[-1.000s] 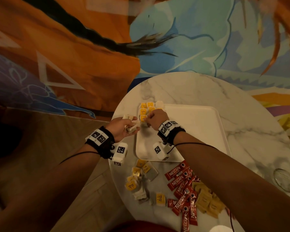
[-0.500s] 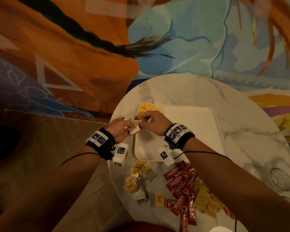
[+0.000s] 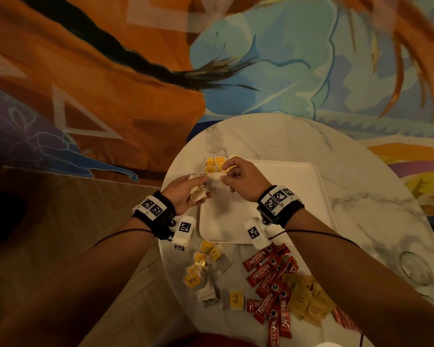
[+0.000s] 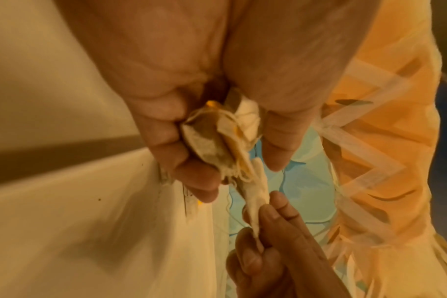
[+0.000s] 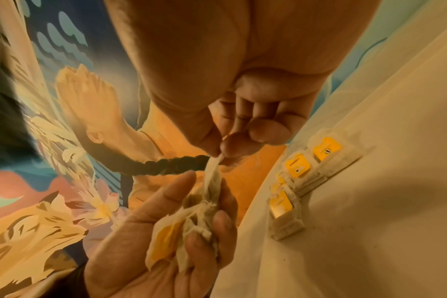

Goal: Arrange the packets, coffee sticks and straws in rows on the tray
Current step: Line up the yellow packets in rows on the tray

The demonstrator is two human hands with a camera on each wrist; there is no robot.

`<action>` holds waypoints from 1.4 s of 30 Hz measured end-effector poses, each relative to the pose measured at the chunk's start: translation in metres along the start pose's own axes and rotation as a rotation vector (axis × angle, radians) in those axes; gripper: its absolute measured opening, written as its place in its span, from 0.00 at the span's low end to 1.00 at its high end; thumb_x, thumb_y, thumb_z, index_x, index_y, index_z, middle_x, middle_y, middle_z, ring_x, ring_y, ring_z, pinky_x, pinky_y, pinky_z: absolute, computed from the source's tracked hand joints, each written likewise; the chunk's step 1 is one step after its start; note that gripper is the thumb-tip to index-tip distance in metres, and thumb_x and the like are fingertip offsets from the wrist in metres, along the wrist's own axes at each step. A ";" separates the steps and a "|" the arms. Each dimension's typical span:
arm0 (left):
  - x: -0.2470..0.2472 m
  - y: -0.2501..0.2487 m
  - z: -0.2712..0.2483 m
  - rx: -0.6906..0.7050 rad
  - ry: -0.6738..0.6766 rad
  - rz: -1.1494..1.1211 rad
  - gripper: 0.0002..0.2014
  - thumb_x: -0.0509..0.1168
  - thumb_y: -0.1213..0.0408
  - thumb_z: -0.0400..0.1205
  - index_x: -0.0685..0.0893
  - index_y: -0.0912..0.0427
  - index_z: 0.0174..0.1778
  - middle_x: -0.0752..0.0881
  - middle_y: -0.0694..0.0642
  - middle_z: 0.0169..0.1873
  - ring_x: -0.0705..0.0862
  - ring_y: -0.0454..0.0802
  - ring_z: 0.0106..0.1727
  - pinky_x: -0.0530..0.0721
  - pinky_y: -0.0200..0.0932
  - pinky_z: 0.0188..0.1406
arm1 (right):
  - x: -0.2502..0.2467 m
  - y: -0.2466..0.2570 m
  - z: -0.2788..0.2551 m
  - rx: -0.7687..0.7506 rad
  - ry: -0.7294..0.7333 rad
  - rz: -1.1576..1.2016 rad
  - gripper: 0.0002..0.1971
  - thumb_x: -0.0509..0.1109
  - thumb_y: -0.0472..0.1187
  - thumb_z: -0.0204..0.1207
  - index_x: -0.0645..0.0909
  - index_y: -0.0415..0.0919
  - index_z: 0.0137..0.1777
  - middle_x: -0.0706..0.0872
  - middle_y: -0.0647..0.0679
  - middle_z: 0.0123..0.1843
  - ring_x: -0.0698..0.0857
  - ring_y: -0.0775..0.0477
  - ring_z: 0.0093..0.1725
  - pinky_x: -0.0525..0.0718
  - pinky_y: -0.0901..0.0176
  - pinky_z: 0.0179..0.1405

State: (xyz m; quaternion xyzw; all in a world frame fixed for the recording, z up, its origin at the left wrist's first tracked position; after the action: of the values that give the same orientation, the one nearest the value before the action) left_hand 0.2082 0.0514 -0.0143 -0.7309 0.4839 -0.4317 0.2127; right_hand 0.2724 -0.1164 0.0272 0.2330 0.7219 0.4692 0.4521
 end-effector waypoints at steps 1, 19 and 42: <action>0.001 0.000 0.001 0.004 -0.007 0.016 0.15 0.68 0.63 0.84 0.82 0.59 0.67 0.88 0.62 0.54 0.89 0.55 0.44 0.84 0.39 0.33 | 0.000 0.000 -0.001 -0.009 0.003 0.010 0.08 0.72 0.33 0.78 0.80 0.44 0.52 0.84 0.46 0.36 0.83 0.52 0.28 0.83 0.62 0.32; 0.001 -0.006 0.013 -0.059 -0.108 0.101 0.17 0.70 0.64 0.83 0.82 0.66 0.66 0.87 0.64 0.51 0.87 0.58 0.45 0.86 0.40 0.35 | -0.029 -0.002 0.011 -0.108 -0.046 -0.412 0.09 0.73 0.41 0.79 0.92 0.46 0.56 0.89 0.47 0.56 0.86 0.48 0.50 0.84 0.50 0.58; -0.011 0.003 0.026 -0.129 -0.114 -0.151 0.14 0.60 0.81 0.80 0.84 0.64 0.57 0.83 0.61 0.54 0.84 0.60 0.58 0.88 0.59 0.54 | 0.007 -0.015 0.054 -0.001 0.124 -0.795 0.10 0.72 0.45 0.78 0.91 0.44 0.54 0.91 0.47 0.53 0.87 0.45 0.52 0.86 0.51 0.55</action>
State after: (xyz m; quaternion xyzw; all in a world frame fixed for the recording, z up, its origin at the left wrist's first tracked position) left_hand 0.2267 0.0574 -0.0353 -0.8009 0.4413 -0.3722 0.1590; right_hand 0.3178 -0.0926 0.0030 -0.0933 0.7813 0.2715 0.5542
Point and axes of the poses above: each hand's wrist, its own z-axis towards the middle knuckle, its own x-axis out of the palm, y = z × x, the point moved 4 cm from there along z, towards the middle knuckle
